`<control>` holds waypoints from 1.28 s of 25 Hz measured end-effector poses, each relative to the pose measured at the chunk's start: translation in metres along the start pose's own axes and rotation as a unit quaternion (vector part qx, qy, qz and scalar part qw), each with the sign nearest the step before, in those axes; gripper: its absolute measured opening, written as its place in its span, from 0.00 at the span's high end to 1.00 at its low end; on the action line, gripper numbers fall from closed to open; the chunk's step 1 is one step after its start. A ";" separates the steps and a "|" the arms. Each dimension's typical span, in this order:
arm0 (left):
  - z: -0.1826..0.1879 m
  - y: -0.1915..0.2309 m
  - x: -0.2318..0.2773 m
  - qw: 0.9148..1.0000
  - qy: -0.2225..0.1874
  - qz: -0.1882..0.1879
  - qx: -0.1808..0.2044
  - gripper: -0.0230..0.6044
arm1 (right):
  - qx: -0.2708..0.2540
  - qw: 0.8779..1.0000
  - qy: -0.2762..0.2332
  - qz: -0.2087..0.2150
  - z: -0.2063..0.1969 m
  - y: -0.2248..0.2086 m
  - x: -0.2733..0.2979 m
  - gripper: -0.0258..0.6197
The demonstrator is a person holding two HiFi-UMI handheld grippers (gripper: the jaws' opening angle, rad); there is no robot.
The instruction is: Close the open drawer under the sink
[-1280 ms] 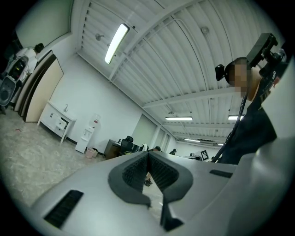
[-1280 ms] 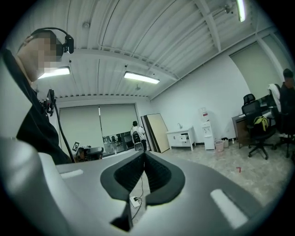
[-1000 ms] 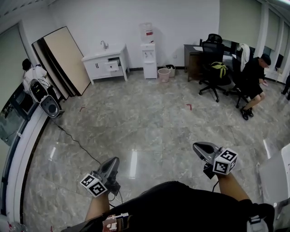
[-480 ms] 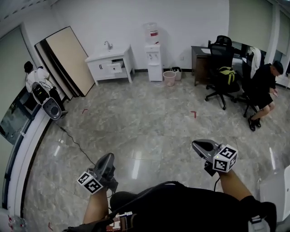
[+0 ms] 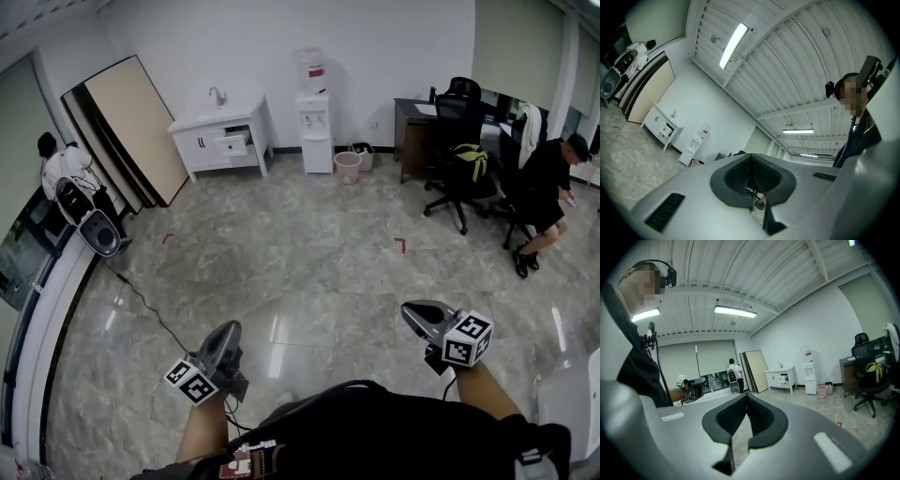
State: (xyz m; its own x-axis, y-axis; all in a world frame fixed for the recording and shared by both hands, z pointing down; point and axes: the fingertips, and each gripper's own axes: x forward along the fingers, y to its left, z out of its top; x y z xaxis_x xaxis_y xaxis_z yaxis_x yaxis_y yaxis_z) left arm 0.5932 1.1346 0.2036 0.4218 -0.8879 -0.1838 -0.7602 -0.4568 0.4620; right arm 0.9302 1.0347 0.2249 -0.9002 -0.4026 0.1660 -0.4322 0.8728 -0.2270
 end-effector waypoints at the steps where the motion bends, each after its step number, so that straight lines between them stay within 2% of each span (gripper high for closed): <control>1: 0.006 0.015 0.000 1.000 0.001 -0.003 0.000 0.97 | -0.002 1.000 -0.002 -0.003 0.005 0.002 0.016 0.96; 4: 0.028 0.064 0.004 1.000 -0.004 -0.018 -0.005 0.97 | -0.004 1.000 -0.018 -0.016 0.024 0.001 0.074 0.96; 6: 0.039 0.095 0.001 1.000 0.011 -0.025 -0.003 0.97 | 0.016 0.999 -0.037 -0.022 0.032 0.007 0.116 0.96; 8: 0.053 0.121 -0.008 0.999 0.034 -0.028 0.016 0.97 | 0.035 0.998 -0.055 -0.025 0.040 0.017 0.154 0.96; 11: 0.082 0.156 -0.015 0.998 0.042 -0.033 0.035 0.97 | 0.042 0.996 -0.069 -0.036 0.054 0.022 0.208 0.96; 17: 0.117 0.214 -0.033 0.999 0.025 -0.021 0.037 0.97 | 0.037 0.998 -0.046 -0.027 0.052 0.032 0.282 0.96; 24: 0.119 0.256 -0.025 0.999 0.022 0.008 0.026 0.97 | 0.031 0.999 -0.027 -0.005 0.059 0.001 0.339 0.96; 28: 0.112 0.271 0.012 0.999 0.017 0.025 0.034 0.97 | 0.023 0.999 -0.020 0.021 0.063 -0.044 0.365 0.96; 32: 0.125 0.295 0.047 0.997 0.004 0.058 0.042 0.97 | 0.021 0.999 -0.009 0.049 0.079 -0.090 0.403 0.96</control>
State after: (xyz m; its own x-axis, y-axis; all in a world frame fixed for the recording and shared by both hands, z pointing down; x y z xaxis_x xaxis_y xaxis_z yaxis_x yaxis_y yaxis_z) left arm 0.3273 0.9510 0.2229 0.3325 -0.9346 -0.1261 -0.8423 -0.3545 0.4061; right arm 0.6025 0.7721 0.2362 -0.9392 -0.3204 0.1237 -0.3428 0.8960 -0.2821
